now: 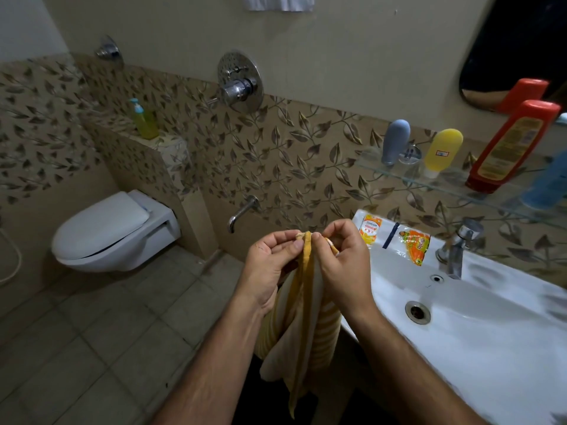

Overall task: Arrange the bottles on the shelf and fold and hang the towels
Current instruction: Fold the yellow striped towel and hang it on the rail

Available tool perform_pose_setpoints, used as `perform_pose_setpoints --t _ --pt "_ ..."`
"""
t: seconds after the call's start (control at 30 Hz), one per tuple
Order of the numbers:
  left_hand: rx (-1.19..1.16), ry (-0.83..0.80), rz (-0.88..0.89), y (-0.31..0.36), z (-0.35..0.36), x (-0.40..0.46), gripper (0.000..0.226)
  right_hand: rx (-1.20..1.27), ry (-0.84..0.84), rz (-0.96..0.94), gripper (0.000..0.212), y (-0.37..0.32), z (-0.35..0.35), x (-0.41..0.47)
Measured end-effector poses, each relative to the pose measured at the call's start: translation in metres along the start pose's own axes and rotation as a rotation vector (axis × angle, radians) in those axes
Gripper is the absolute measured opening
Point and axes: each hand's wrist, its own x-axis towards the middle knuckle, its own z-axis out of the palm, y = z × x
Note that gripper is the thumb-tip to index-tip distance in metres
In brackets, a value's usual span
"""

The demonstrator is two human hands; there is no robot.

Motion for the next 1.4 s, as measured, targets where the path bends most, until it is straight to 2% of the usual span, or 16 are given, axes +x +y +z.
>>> perform_pose_setpoints --t 0.07,0.2,0.47,0.57,0.73,0.83,0.93,1.0,1.1,1.2,1.3,1.4 --pt "0.033 0.003 0.011 0.002 0.0 0.0 0.016 -0.036 -0.005 -0.059 0.011 0.001 0.0 -0.001" --pt "0.092 0.01 0.028 0.005 -0.002 0.001 0.016 -0.054 -0.024 -0.125 0.019 0.003 0.0 -0.001" --pt "0.179 0.002 0.056 0.01 -0.004 0.003 0.018 0.003 -0.141 -0.106 0.011 0.007 -0.01 0.009" --pt "0.226 -0.028 0.104 0.014 -0.004 0.003 0.015 -0.014 -0.159 -0.111 0.01 0.005 -0.013 0.012" --pt "0.346 -0.05 0.201 0.014 0.0 0.002 0.022 -0.025 -0.185 -0.099 0.014 0.007 -0.011 0.01" --pt "0.418 -0.095 0.215 0.019 -0.005 0.003 0.021 0.041 -0.322 -0.048 0.018 0.006 -0.012 0.012" --pt "0.515 -0.166 0.208 0.029 -0.013 0.004 0.021 0.178 -0.541 0.128 0.02 0.011 -0.018 0.018" --pt "0.598 -0.196 0.228 0.034 -0.014 0.003 0.02 0.166 -0.598 0.179 0.02 0.015 -0.02 0.021" --pt "0.68 -0.186 0.284 0.034 -0.013 0.004 0.021 0.165 -0.525 0.174 0.012 0.016 -0.019 0.02" --pt "0.551 -0.105 0.281 0.026 -0.013 0.004 0.027 0.144 -0.4 0.113 0.013 0.012 -0.013 0.018" --pt "0.434 -0.091 0.208 0.017 -0.011 0.001 0.031 0.053 -0.344 0.05 0.016 0.01 -0.009 0.016" --pt "0.386 -0.103 0.18 0.014 -0.012 0.0 0.019 0.028 -0.345 0.042 0.013 0.009 -0.009 0.016"
